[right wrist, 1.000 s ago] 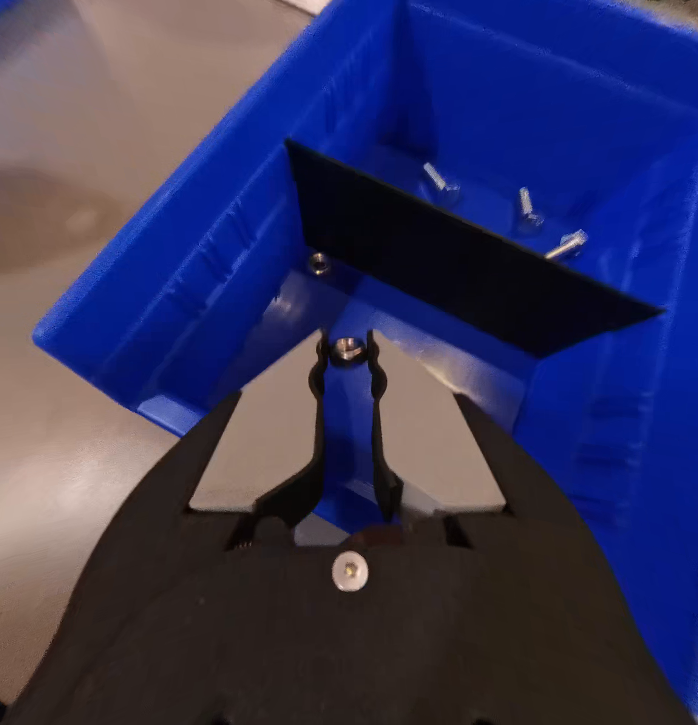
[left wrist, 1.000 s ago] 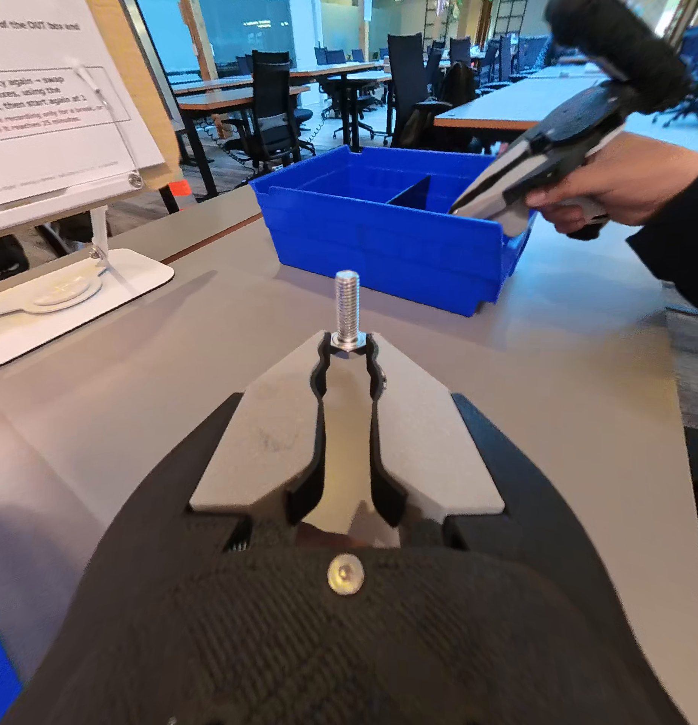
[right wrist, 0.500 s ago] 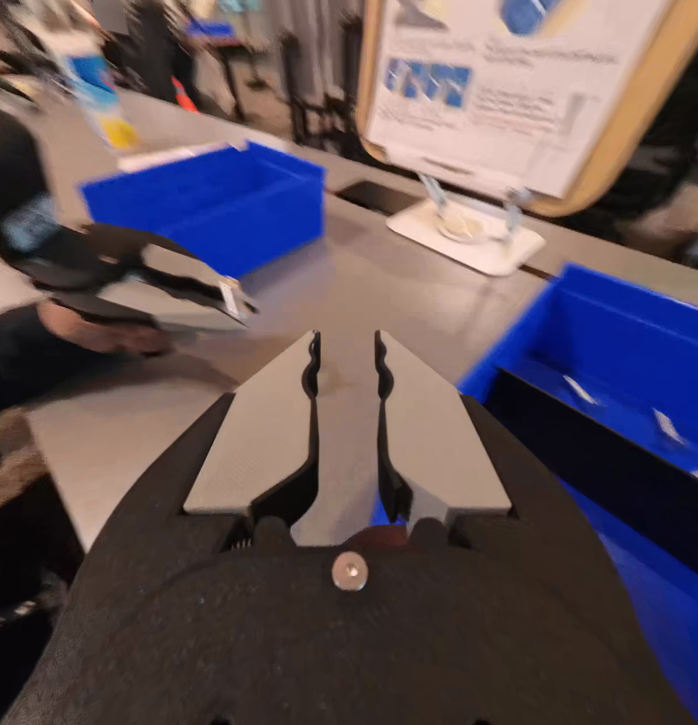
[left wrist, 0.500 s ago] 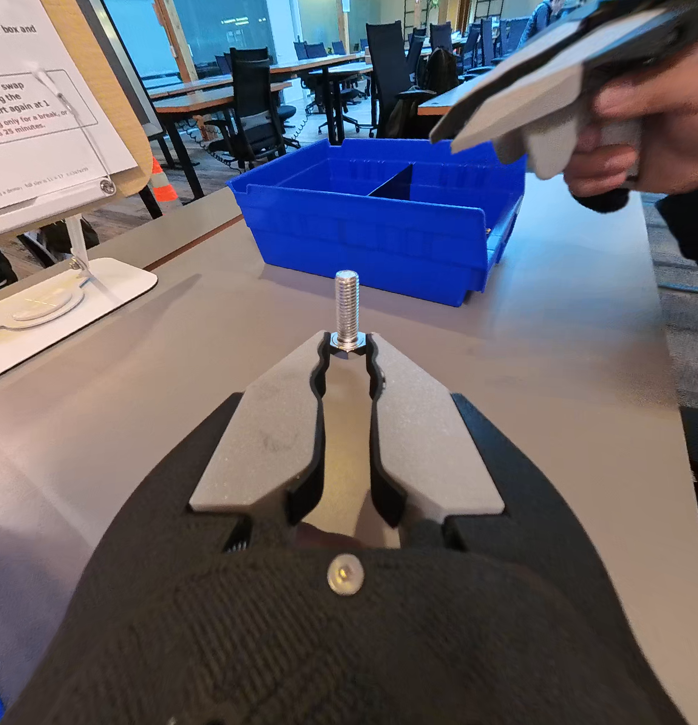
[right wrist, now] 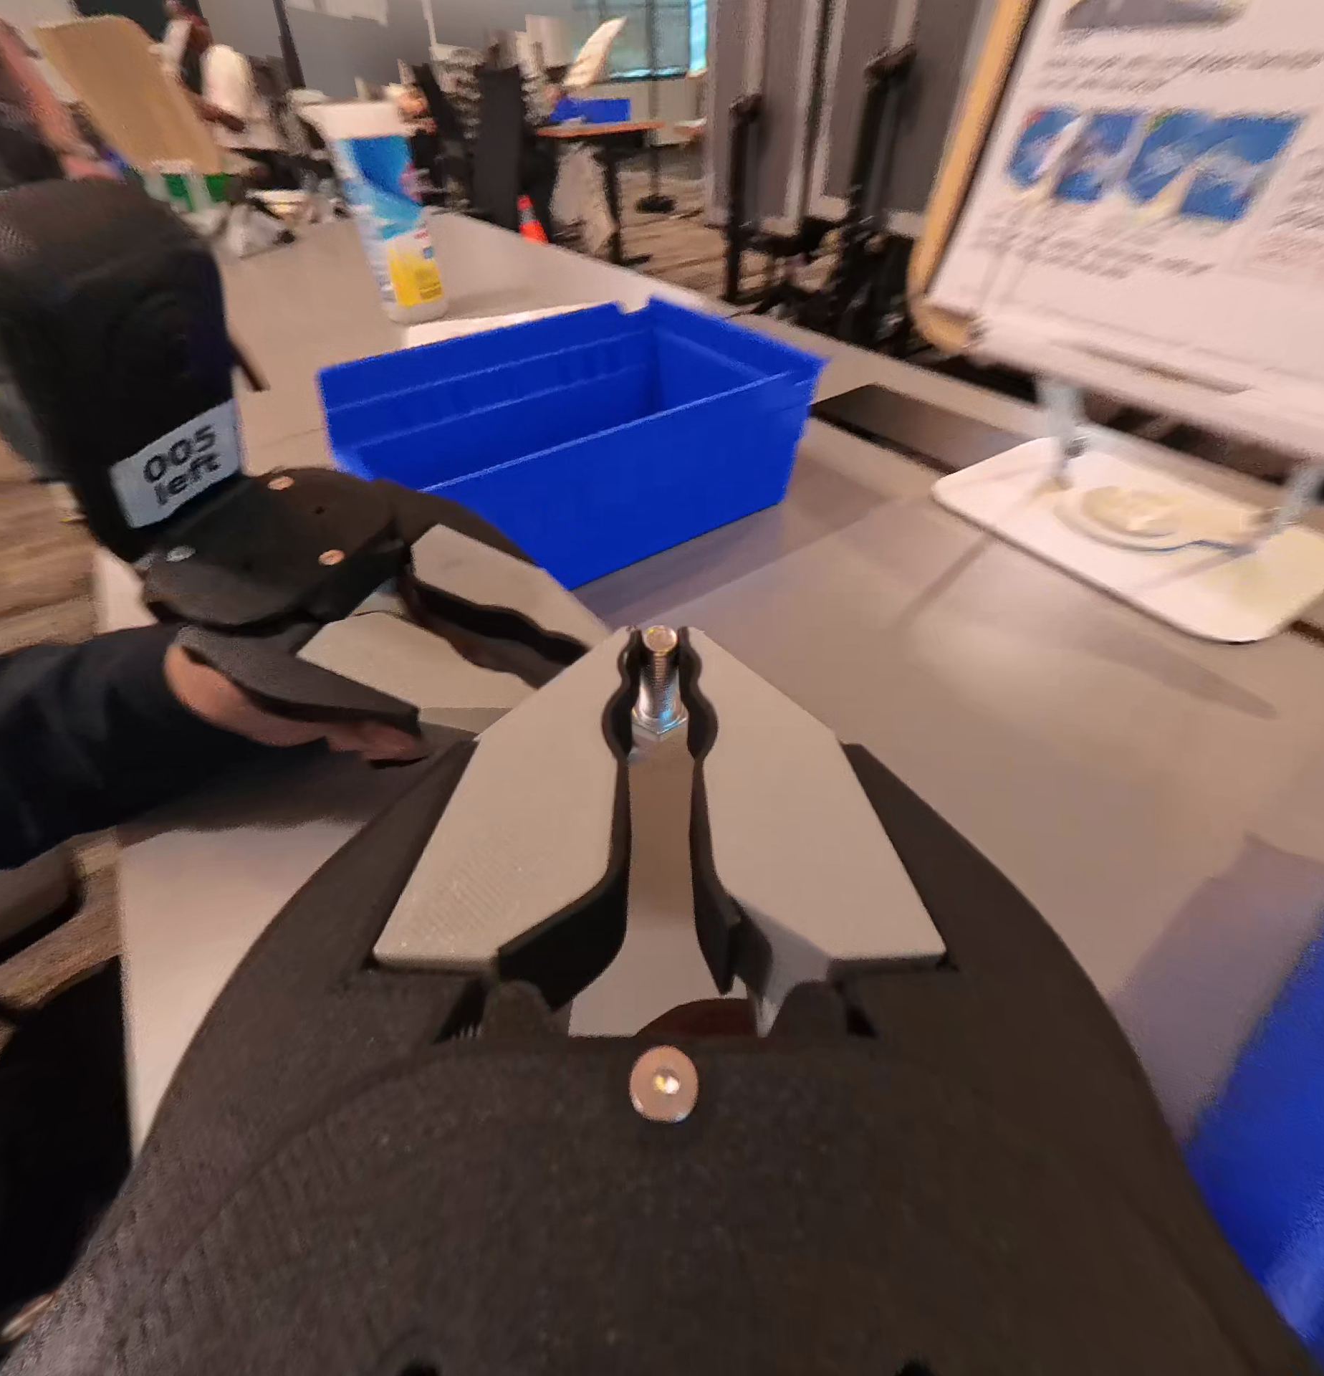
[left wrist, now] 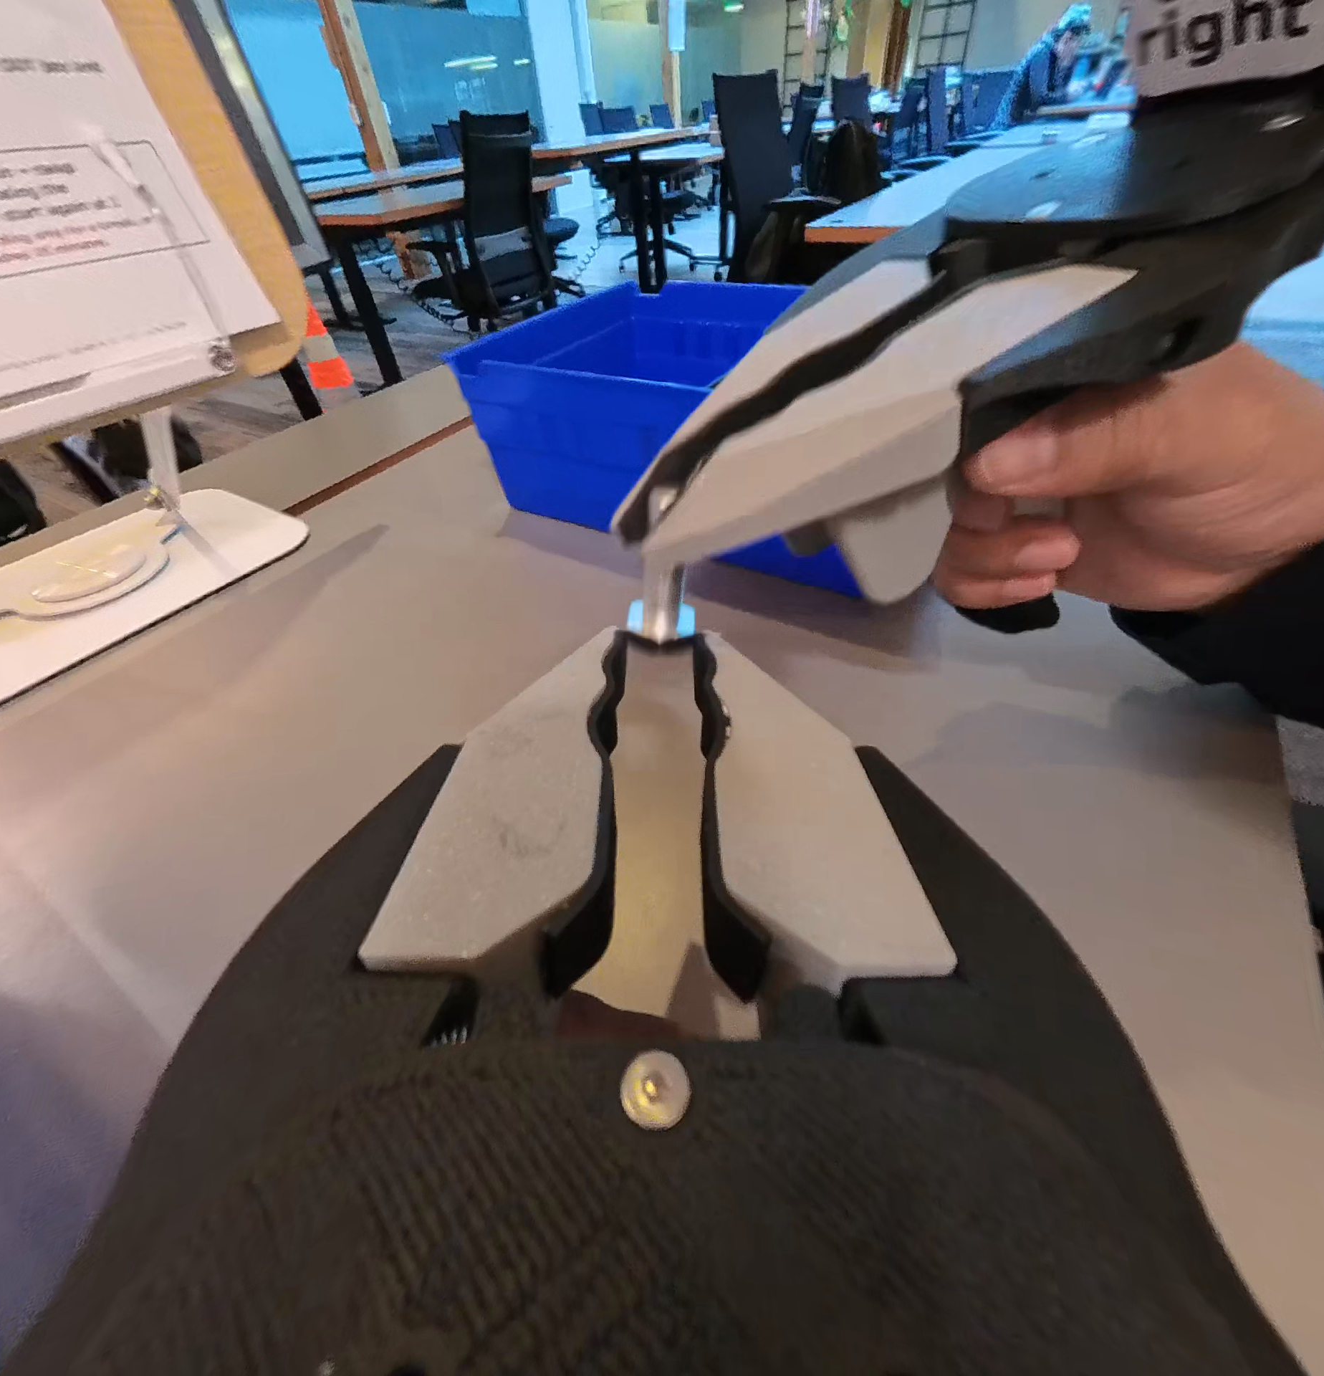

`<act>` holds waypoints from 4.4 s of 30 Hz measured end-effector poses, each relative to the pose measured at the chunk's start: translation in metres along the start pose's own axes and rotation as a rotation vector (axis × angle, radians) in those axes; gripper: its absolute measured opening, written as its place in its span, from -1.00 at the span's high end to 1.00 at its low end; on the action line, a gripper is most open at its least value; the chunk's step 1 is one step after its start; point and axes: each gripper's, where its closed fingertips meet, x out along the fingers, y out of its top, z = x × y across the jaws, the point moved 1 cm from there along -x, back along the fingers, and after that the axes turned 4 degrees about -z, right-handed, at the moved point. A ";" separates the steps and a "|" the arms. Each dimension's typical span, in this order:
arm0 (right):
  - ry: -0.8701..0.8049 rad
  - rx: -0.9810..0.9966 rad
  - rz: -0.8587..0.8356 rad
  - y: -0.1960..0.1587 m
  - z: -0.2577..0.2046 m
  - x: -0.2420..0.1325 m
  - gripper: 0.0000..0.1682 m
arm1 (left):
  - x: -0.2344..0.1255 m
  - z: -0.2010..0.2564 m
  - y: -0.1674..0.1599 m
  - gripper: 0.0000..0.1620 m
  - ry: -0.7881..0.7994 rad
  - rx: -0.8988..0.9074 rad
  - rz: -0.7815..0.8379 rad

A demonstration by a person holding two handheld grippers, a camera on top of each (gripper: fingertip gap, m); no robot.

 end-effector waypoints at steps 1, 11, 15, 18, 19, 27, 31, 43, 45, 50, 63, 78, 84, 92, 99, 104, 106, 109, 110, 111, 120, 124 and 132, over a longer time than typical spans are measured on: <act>-0.059 -0.014 0.017 0.007 0.012 -0.007 0.93 | 0.000 -0.006 -0.003 0.81 0.028 -0.019 -0.015; -0.664 0.008 -0.352 -0.006 0.232 -0.096 0.92 | 0.001 -0.012 -0.009 0.81 0.045 -0.043 -0.056; -0.697 0.043 -0.512 -0.044 0.268 -0.097 0.91 | 0.003 -0.012 -0.012 0.81 0.040 -0.048 -0.070; -0.720 0.036 -0.541 -0.051 0.279 -0.098 0.94 | 0.004 -0.013 -0.015 0.81 0.040 -0.049 -0.079; -0.726 0.033 -0.540 -0.050 0.279 -0.099 0.93 | 0.005 -0.012 -0.016 0.81 0.037 -0.051 -0.083; -0.528 -0.081 -0.165 0.032 0.174 -0.073 0.87 | 0.008 -0.002 -0.017 0.81 0.009 -0.014 -0.100; -0.272 -0.125 0.001 0.055 0.079 -0.027 0.91 | 0.007 -0.002 -0.015 0.81 0.010 -0.016 -0.096; -0.272 -0.253 -0.061 -0.008 0.058 0.081 0.81 | 0.005 -0.003 -0.016 0.81 -0.003 -0.055 -0.093; -0.281 -0.275 -0.063 -0.015 0.057 0.075 0.80 | 0.006 -0.001 -0.017 0.80 -0.006 -0.051 -0.103; -0.253 -0.251 -0.062 -0.026 0.048 0.063 0.80 | 0.001 0.000 -0.013 0.79 -0.001 -0.088 -0.083; -0.127 -0.119 -0.066 -0.036 0.038 0.062 0.74 | 0.000 -0.001 -0.015 0.77 -0.091 -0.257 -0.076; 0.002 0.017 -0.037 -0.037 0.028 0.065 0.56 | 0.004 -0.003 -0.026 0.75 -0.166 -0.406 -0.083; -0.024 -0.008 -0.042 -0.041 0.035 0.069 0.35 | 0.003 -0.008 -0.027 0.75 -0.161 -0.437 -0.075; -0.053 -0.003 -0.021 -0.039 0.042 0.066 0.36 | 0.008 -0.006 -0.032 0.72 -0.122 -0.369 -0.105; -0.094 -0.001 0.011 -0.027 0.038 0.059 0.38 | 0.000 -0.009 -0.020 0.71 -0.126 -0.393 -0.057; -0.192 -0.152 0.051 -0.016 0.034 0.053 0.40 | -0.009 -0.033 -0.017 0.72 0.039 -0.263 -0.039; -0.195 -0.181 0.048 -0.016 0.029 0.054 0.40 | -0.008 -0.038 -0.020 0.72 0.080 -0.237 -0.055; -0.212 -0.219 0.058 -0.015 0.024 0.053 0.41 | -0.006 -0.035 -0.025 0.72 0.093 -0.194 -0.078; -0.225 -0.231 0.059 -0.015 0.023 0.052 0.41 | -0.006 -0.033 -0.028 0.72 0.103 -0.180 -0.095; -0.236 -0.232 0.061 -0.013 0.023 0.050 0.41 | -0.007 -0.030 -0.032 0.71 0.112 -0.175 -0.109; -0.288 -0.174 0.139 -0.028 0.002 -0.045 0.45 | -0.087 -0.019 -0.053 0.67 0.264 -0.117 -0.198; -0.345 -0.131 0.136 -0.048 0.032 -0.118 0.44 | -0.125 -0.039 -0.055 0.65 0.375 -0.129 -0.236; -0.427 -0.043 -0.054 -0.092 0.071 -0.146 0.36 | -0.170 -0.065 -0.053 0.40 0.589 -0.082 -0.394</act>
